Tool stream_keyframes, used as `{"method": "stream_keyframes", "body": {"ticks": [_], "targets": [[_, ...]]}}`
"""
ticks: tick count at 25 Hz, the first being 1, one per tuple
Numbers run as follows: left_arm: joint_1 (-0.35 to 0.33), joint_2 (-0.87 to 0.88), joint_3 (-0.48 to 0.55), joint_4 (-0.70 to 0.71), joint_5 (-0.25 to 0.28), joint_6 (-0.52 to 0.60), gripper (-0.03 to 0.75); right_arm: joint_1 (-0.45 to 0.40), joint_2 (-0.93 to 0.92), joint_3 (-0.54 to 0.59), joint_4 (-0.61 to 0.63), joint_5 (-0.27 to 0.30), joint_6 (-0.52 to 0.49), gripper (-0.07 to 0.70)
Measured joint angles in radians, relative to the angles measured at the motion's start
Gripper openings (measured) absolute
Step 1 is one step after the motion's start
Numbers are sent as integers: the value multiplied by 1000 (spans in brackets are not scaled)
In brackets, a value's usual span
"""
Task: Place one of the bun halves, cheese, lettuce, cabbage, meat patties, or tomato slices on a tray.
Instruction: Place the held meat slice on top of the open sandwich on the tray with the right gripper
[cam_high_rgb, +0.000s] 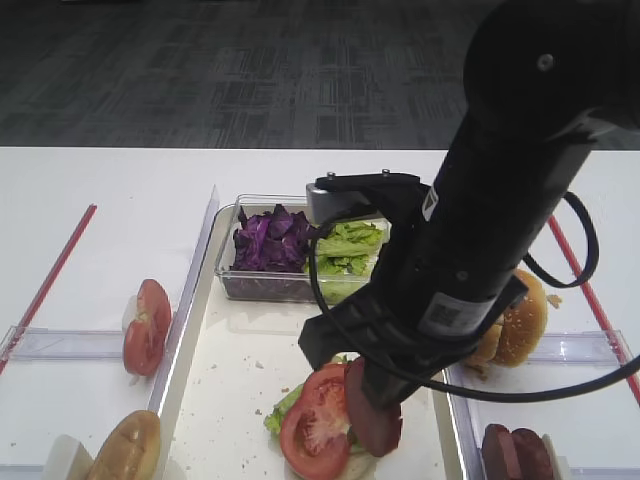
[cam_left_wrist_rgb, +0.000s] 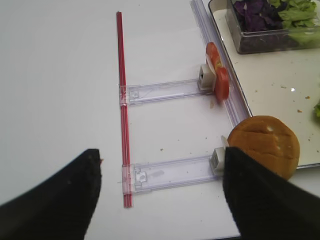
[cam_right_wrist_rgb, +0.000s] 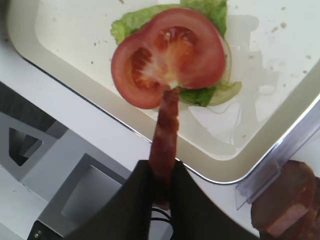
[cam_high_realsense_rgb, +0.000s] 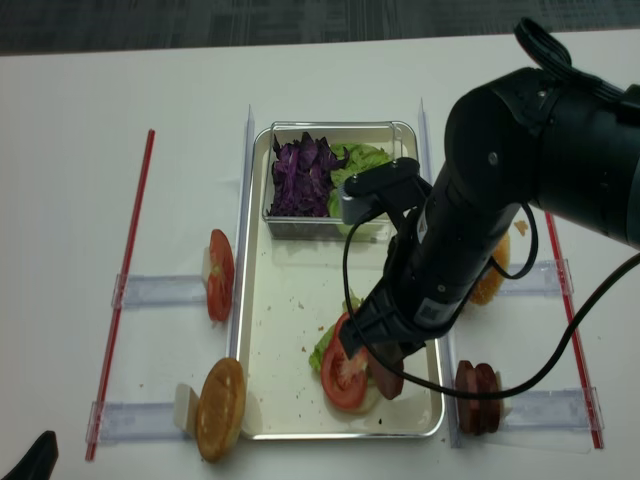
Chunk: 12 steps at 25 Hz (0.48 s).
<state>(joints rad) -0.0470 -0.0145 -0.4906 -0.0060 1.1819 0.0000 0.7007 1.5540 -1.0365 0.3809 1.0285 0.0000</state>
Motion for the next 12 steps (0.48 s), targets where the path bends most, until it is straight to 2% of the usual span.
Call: {"method": "stream_keyframes", "body": {"ticks": [4,9,12], "targets": [[0,0,0,0,0,0,473,-11,0,0,33,-17,-40,131],[0,0,0,0,0,0,473,-115,0,0,189,-15,-188,131],[0,0,0,0,0,0,473,-167,2,0,267,5,-265,131]]}}
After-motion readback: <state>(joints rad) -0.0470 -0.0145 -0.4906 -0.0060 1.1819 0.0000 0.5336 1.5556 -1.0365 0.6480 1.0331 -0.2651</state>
